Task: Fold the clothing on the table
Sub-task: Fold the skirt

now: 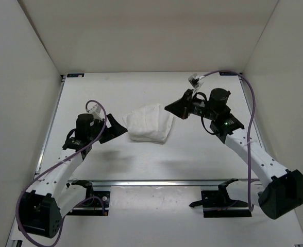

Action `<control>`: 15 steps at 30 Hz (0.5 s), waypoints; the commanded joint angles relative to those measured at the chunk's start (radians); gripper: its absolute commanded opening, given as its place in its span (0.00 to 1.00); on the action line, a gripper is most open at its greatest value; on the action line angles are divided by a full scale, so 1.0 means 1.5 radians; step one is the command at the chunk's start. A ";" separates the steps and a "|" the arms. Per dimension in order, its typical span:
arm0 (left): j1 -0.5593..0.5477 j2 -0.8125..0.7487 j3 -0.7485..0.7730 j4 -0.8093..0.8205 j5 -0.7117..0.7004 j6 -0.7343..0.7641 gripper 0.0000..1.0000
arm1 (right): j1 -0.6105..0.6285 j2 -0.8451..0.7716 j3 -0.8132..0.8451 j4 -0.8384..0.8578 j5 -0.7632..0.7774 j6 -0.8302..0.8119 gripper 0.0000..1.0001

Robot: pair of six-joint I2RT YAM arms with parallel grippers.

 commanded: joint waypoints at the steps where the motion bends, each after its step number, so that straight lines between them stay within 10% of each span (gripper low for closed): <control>1: -0.018 0.038 0.050 -0.032 0.046 0.081 0.99 | -0.017 -0.025 -0.080 -0.044 0.008 -0.091 0.00; 7: -0.026 0.005 0.051 -0.059 0.018 0.124 0.99 | -0.042 -0.082 -0.128 -0.003 -0.021 -0.092 0.00; 10: -0.029 -0.056 0.026 -0.059 -0.017 0.135 0.99 | -0.016 -0.085 -0.127 0.006 0.018 -0.115 0.17; 15: -0.013 -0.109 0.034 -0.116 -0.019 0.168 0.98 | -0.008 -0.067 -0.129 0.035 0.015 -0.082 0.00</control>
